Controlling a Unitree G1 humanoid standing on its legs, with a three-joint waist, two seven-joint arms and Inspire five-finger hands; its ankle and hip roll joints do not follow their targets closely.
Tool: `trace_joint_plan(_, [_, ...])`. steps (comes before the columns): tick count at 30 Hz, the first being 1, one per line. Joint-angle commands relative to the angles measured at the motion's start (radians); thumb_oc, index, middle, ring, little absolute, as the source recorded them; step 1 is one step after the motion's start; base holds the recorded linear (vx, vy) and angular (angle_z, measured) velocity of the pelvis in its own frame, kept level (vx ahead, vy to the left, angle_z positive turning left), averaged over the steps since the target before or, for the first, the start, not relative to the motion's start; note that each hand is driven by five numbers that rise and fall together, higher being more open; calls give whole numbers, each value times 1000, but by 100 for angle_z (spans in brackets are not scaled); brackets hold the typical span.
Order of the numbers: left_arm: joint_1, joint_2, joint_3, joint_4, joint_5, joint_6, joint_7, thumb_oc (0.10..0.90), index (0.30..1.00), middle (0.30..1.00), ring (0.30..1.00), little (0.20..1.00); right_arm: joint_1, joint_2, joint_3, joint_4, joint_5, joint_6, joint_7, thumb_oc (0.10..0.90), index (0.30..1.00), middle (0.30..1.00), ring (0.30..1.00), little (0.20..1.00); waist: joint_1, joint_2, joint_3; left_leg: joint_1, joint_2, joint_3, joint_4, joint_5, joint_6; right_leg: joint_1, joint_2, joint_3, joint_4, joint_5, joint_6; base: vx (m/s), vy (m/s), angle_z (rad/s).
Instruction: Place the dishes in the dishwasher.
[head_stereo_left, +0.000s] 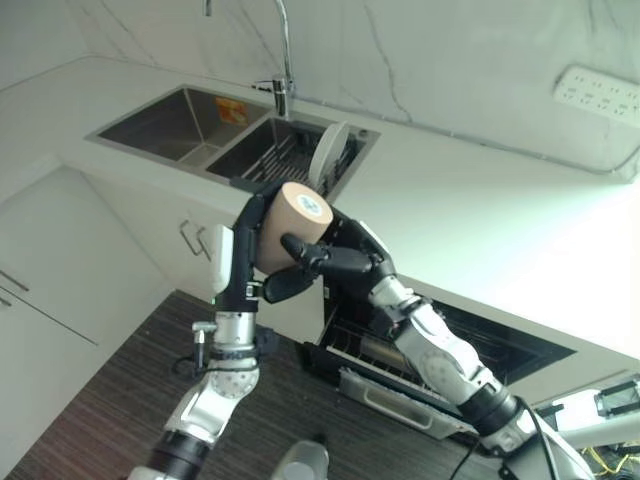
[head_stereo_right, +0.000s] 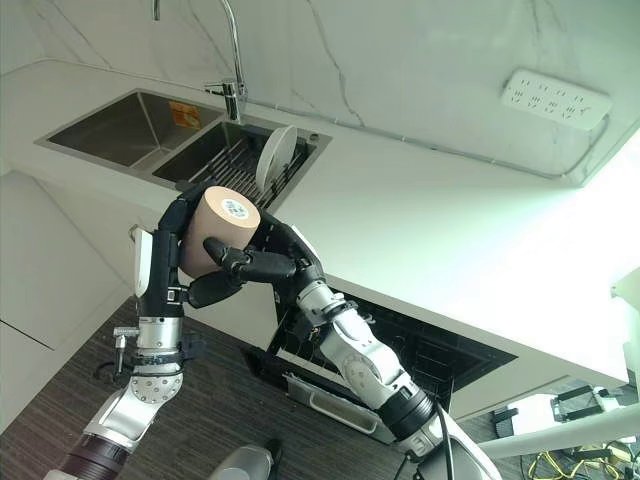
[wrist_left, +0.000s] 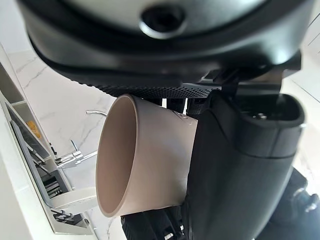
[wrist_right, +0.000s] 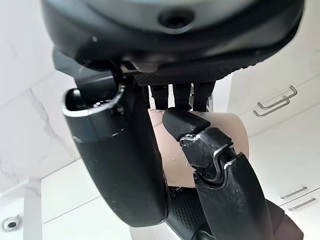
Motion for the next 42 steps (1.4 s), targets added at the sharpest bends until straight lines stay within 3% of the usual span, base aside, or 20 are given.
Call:
trace_joint_plan(1, [-126, -19, -123, -117, 58, -68, -29, 400, 300, 300, 300, 300, -202, 140, 39, -27, 34, -127, 37, 400, 300, 300, 300, 300, 2, -3, -51, 21, 60, 57, 43, -108, -14, 11, -18, 59, 0, -62, 33, 0, 0, 0])
trace_joint_plan(13, [-128, -15, -164, -102, 24, -43, -96, 400, 300, 300, 300, 300, -168, 141, 6, -34, 77, -263, -51, 400, 300, 300, 300, 300, -21, 12, -46, 31, 69, 73, 43, -111, -12, 7, -13, 80, 0, -61, 31, 0, 0, 0])
trace_joint_plan(14, [-126, -14, -166, -100, 21, -38, -89, 521, 481, 481, 481, 481, -161, 140, -5, -35, 98, -300, -63, 400, 300, 300, 300, 300, -26, 14, -45, 32, 71, 77, 43, -111, -12, 6, -13, 83, 0, -60, 32, 9, 20, -5])
trace_joint_plan(15, [-124, -12, -164, -97, 10, -33, -86, 800, 900, 900, 900, 900, -150, 137, -25, -43, 104, -338, -82, 400, 300, 300, 300, 300, -33, 18, -45, 34, 73, 81, 43, -112, -12, 5, -12, 86, 0, -60, 31, 10, 25, -8])
trace_joint_plan(18, [-105, -20, -152, -93, -10, -11, -46, 800, 900, 900, 900, 900, -120, 120, -81, -76, 66, -435, -149, 400, 300, 300, 300, 300, -49, 26, -44, 40, 77, 90, 43, -116, -10, 4, -11, 93, 0, -59, 31, 5, 28, -9])
trace_joint_plan(21, [-88, -17, -126, -91, 13, -4, 4, 800, 900, 900, 900, 900, -97, 94, -135, -113, 41, -493, -192, 400, 300, 300, 300, 300, -63, 31, -42, 44, 80, 95, 43, -118, -10, 4, -7, 99, 0, -60, 29, 7, 22, -8])
trace_joint_plan(25, [-46, 3, -71, -89, 12, 7, 14, 800, 900, 900, 900, 900, -45, 38, -222, -178, 6, -552, -225, 400, 300, 300, 300, 300, -84, 35, -43, 50, 84, 109, 43, -123, -10, 2, -4, 108, 0, -63, 30, 9, 15, -5])
trace_joint_plan(28, [14, 23, 5, -110, -69, 21, -10, 800, 900, 900, 900, 900, 7, 0, -276, -216, 18, -572, -198, 400, 300, 300, 300, 300, -93, 40, -45, 54, 87, 117, 43, -125, -10, 1, -1, 117, 0, -66, 30, 24, 23, -14])
trace_joint_plan(32, [96, 40, 104, -133, -222, -12, -189, 800, 900, 900, 900, 900, 73, -33, -316, -270, 31, -507, -105, 400, 300, 300, 300, 300, -103, 45, -45, 55, 89, 119, 43, -125, -10, -4, 5, 131, 0, -68, 30, 2, 57, -10])
trace_joint_plan(33, [126, 44, 136, -153, -313, -3, -294, 800, 900, 900, 900, 900, 111, -44, -328, -288, 54, -459, -34, 400, 300, 300, 300, 300, -108, 47, -45, 55, 89, 120, 43, -125, -9, -7, 8, 136, 0, -68, 30, 3, 75, -3])
trace_joint_plan(35, [166, 42, 177, -174, -402, 1, -400, 800, 900, 900, 900, 900, 171, -58, -338, -312, 29, -395, 54, 400, 300, 300, 300, 300, -116, 49, -46, 56, 90, 121, 43, -125, -7, -10, 10, 145, 0, -68, 32, 17, 80, -6])
trace_joint_plan(36, [189, 43, 202, -188, -405, 2, -476, 800, 900, 900, 900, 900, 213, -69, -344, -323, 31, -334, 126, 400, 300, 300, 300, 300, -121, 49, -45, 56, 90, 122, 43, -125, -5, -12, 12, 150, 0, -67, 34, 19, 54, -11])
trace_joint_plan(37, [193, 44, 205, -191, -405, 5, -486, 800, 900, 900, 900, 900, 219, -72, -345, -324, 33, -325, 137, 400, 300, 300, 300, 300, -122, 49, -45, 56, 90, 122, 43, -125, -5, -13, 13, 151, 0, -67, 35, 11, 53, -14])
trace_joint_plan(38, [225, 59, 230, -210, -409, 22, -588, 800, 900, 900, 900, 900, 280, -97, -350, -336, -11, -222, 229, 400, 300, 300, 300, 300, -137, 47, -42, 54, 91, 124, 43, -124, -5, -20, 16, 159, 0, -63, 37, 6, 34, -14])
trace_joint_plan(42, [265, 69, 264, -214, -429, 39, -681, 800, 900, 900, 900, 900, 346, -118, -357, -322, -16, -153, 305, 400, 300, 300, 300, 300, -154, 45, -39, 54, 94, 129, 43, -122, -3, -24, 20, 169, 0, -61, 39, 9, 14, -10])
